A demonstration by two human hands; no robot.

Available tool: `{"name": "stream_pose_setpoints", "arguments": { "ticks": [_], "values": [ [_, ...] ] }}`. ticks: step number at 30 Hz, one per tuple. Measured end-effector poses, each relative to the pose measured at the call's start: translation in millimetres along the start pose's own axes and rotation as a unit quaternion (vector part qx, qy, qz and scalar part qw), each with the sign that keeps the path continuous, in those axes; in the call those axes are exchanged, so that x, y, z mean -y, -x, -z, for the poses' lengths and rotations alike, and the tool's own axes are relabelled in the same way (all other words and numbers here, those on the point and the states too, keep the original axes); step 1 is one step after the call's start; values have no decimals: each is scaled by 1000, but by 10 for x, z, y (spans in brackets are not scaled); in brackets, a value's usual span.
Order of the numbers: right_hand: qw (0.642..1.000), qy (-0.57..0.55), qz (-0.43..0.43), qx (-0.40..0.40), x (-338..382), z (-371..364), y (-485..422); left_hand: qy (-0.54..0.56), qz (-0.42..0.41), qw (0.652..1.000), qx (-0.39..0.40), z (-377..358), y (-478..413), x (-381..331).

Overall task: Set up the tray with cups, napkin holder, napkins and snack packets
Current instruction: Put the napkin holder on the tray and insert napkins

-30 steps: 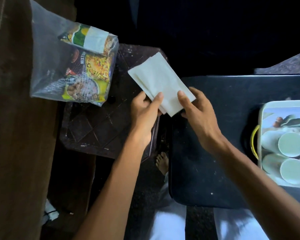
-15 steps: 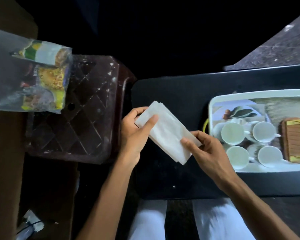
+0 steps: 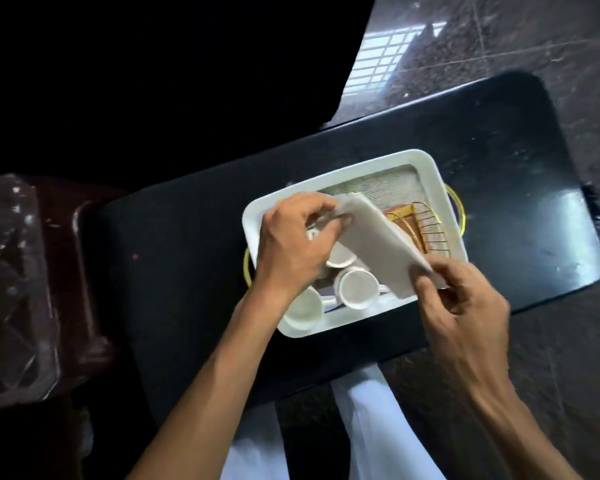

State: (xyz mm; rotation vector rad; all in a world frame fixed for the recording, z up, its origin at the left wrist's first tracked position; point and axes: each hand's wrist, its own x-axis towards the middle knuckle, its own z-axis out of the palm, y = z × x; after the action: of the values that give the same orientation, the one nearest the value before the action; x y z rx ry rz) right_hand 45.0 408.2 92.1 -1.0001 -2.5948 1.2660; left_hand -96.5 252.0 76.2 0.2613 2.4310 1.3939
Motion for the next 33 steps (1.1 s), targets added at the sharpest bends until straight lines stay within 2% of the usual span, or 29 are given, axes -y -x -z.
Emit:
{"name": "stream_pose_setpoints", "arguments": {
  "ticks": [3, 7, 14, 24, 30, 33],
  "values": [
    [996, 42, 16, -75, -214, 275, -82, -73, -112, 991, 19, -373, -215, -274],
    [991, 81, 21, -107, -488, 391, -128, -81, -158, 982, 67, -821, -406, -402],
    [990, 94, 15, -101, -873, 147, -179, -120, -90, 982, 113, -1278, -504, -198],
    [991, 127, 14, -41, -959, -78, -175, -168, -21, 976, 136, -1295, -523, -13],
    [984, 170, 18, -46, -800, -62, -182, -146, 4, 985, 89, -1086, -423, 38],
    [983, 164, 53, -57, -631, -99, -206, -120, 22, 992, 34, -875, -294, 22]
  ]
}}
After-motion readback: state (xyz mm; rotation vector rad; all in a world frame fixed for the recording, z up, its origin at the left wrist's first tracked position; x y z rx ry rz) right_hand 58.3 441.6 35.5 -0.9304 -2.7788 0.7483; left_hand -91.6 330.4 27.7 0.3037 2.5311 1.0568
